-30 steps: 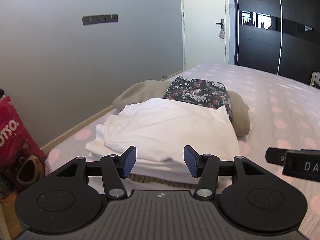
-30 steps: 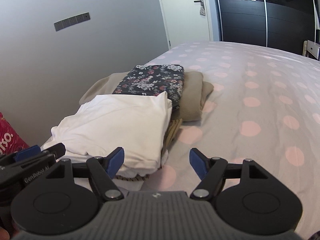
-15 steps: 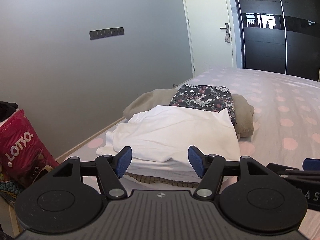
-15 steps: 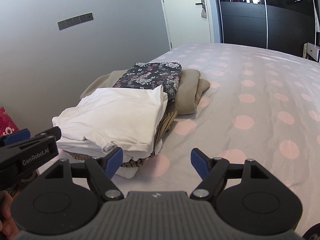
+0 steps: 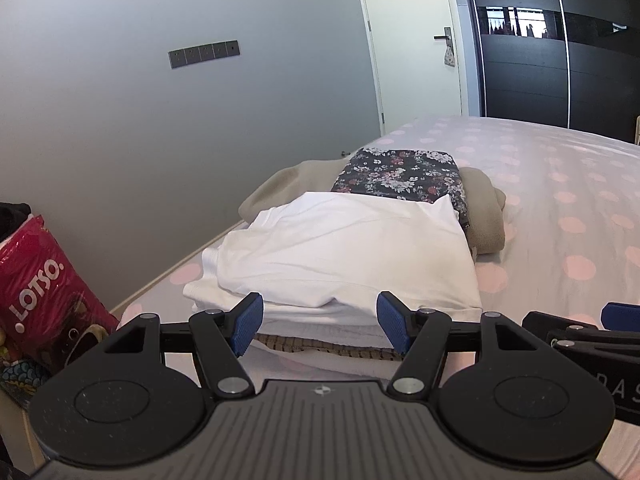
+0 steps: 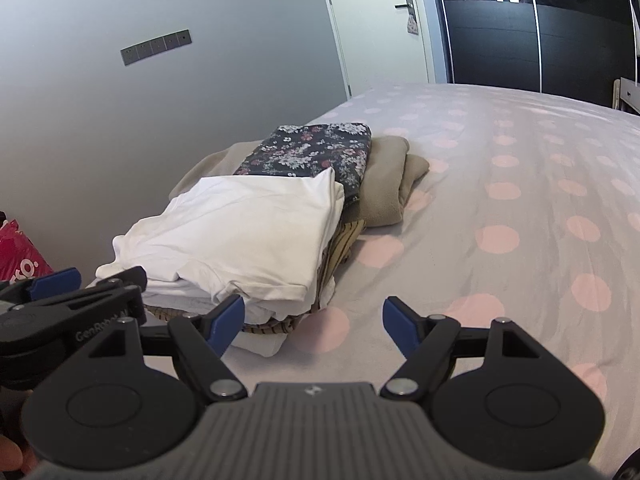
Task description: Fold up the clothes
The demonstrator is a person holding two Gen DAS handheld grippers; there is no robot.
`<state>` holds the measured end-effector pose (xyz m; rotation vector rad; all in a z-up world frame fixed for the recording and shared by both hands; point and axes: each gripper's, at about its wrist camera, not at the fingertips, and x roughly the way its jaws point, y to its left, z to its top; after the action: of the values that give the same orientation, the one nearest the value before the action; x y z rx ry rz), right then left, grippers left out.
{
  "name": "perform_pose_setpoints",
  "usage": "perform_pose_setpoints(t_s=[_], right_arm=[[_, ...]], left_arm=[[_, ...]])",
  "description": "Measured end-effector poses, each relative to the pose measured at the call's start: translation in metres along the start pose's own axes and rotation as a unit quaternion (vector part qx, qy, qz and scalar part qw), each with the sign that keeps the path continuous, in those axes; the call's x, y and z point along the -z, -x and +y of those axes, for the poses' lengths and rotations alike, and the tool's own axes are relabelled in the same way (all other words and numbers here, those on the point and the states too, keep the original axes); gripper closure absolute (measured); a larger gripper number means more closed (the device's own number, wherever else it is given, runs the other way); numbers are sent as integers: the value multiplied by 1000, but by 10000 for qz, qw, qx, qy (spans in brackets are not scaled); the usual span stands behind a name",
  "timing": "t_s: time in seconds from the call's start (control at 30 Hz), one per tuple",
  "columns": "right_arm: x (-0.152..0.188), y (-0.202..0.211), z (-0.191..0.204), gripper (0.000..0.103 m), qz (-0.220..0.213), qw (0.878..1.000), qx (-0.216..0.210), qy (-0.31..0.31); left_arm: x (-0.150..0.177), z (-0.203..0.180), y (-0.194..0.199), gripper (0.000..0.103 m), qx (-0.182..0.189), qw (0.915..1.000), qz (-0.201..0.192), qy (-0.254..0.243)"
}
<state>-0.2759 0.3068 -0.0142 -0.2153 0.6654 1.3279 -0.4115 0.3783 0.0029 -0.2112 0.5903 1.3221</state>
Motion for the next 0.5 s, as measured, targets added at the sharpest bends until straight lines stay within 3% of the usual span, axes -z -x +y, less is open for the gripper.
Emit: perform_pose_setpoints(t_s=[0.5], right_arm=[[-2, 8, 7, 23, -246, 9997, -74, 44]], left_arm=[[7, 2, -5, 42, 3, 9995, 306, 23]])
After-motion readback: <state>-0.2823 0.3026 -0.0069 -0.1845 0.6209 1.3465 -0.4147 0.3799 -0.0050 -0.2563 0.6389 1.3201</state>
